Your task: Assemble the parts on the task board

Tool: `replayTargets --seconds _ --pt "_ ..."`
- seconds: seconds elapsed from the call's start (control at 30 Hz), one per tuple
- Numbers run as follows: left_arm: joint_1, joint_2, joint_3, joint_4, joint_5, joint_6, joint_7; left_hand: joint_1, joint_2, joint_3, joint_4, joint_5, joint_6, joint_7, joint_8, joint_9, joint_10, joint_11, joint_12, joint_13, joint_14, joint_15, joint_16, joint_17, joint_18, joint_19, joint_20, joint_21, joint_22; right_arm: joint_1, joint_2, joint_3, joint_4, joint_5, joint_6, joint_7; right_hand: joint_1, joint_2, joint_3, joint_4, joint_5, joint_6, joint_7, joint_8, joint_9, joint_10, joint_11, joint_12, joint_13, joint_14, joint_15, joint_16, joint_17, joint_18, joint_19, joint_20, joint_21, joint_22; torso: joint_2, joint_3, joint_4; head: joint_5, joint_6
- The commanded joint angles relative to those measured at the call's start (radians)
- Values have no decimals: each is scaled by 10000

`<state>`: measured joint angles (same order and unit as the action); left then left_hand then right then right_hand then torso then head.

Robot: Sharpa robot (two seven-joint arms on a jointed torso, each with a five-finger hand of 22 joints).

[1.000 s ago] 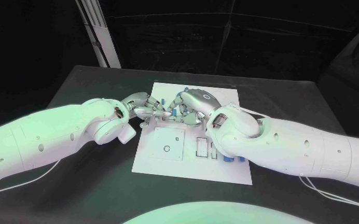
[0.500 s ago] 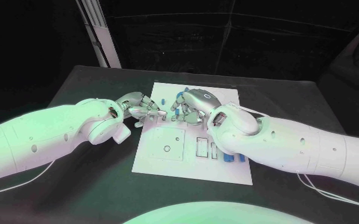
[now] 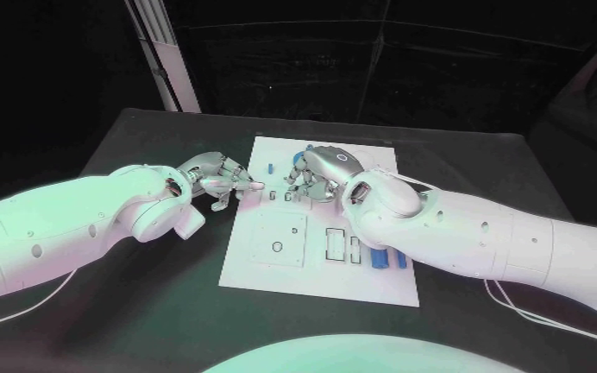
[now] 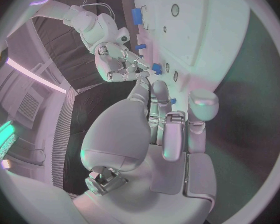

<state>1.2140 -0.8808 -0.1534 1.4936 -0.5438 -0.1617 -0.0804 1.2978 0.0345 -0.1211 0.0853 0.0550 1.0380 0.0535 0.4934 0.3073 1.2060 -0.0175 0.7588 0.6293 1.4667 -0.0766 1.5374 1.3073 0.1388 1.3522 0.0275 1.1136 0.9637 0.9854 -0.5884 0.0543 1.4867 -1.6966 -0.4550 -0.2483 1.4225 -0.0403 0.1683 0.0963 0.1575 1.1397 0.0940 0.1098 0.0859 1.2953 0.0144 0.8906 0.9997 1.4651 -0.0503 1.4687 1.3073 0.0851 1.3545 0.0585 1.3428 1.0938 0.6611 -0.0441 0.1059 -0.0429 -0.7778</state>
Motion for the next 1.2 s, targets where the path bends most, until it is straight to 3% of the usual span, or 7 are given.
replayTargets --seconds 0.03,0.4,0.6,0.7,0.87,0.97,1.2 --pt "31 -76 11 76 150 -172 261 90 -6 8 -77 -49 -82 -18 48 8 12 -30 -56 -17 896 -57 -6 2031 -125 -65 -1 -21 -44 14 92 -2 -165 12 109 217 -25 23 6 -19 -27 26 27 -2 -11 -17 -25 -39 -17 711 -59 -53 1095 78 2 -48 27 -2 4 0 27 -4 -14" --pt "78 -247 12 183 821 -679 766 157 26 15 -113 -44 -115 -14 48 2 -24 -25 -116 -48 882 -52 -35 1982 -118 -103 2 -54 -72 -11 436 -16 -655 26 162 389 -19 26 29 -21 -31 27 26 -6 -12 -17 -27 -52 -23 712 -61 -49 1103 79 -1 -50 22 -8 -15 1 34 9 -58" --pt "85 -265 12 193 1027 -779 988 202 42 11 -141 -45 -173 10 32 -12 -71 -8 -186 -86 842 -42 -126 1829 -71 -222 8 -243 -300 -31 288 -19 -473 29 -36 451 -20 13 58 -24 -29 8 34 -24 -18 -76 -23 -211 -146 708 -61 -61 1089 86 -19 -53 2 -47 -19 10 20 14 -27" --pt "87 -256 12 181 1302 -850 1206 251 75 -9 -170 -45 -385 108 -78 -75 -222 70 -393 -206 792 14 -237 1653 -25 -387 45 -481 -559 -36 58 -17 -257 158 -205 556 -74 -60 105 1 -32 -217 118 -170 -77 -155 32 -431 -310 707 -32 -66 1090 94 -52 -45 -38 -115 -21 11 5 17 -13" --pt "88 -237 12 168 2022 -1037 1872 365 136 -49 -239 -44 -1121 492 -568 -367 -750 398 -1007 -606 407 279 -1040 457 245 -1256 243 -1897 -2145 -34 -410 -11 147 576 -412 866 -158 -221 204 45 -71 -761 323 -475 -192 -261 193 -676 -488 688 94 -121 1028 126 -159 47 -160 -330 -19 9 -7 -6 36" --pt "89 -233 11 156 2499 -1163 2333 481 176 -59 -338 -34 -1338 666 -762 -552 -954 563 -1367 -941 146 436 -1574 -255 390 -1706 414 -2669 -2913 18 -891 -2 523 1055 -351 1136 -238 -335 200 83 -298 -971 388 -485 -204 -256 258 -689 -501 688 154 -127 1029 136 -184 109 -194 -379 -26 12 -19 -5 60" --pt "90 -246 10 142 3155 -1317 2988 644 269 -4 -505 -32 -1488 789 -910 -759 -1146 687 -1673 -1332 -240 551 -2331 -1204 429 -1905 560 -3069 -3144 324 -1716 23 940 1539 210 1412 -213 -439 221 63 -416 -1127 428 -486 -203 -321 293 -753 -545 677 189 -158 996 167 -252 153 -273 -519 0 4 -8 -13 88"
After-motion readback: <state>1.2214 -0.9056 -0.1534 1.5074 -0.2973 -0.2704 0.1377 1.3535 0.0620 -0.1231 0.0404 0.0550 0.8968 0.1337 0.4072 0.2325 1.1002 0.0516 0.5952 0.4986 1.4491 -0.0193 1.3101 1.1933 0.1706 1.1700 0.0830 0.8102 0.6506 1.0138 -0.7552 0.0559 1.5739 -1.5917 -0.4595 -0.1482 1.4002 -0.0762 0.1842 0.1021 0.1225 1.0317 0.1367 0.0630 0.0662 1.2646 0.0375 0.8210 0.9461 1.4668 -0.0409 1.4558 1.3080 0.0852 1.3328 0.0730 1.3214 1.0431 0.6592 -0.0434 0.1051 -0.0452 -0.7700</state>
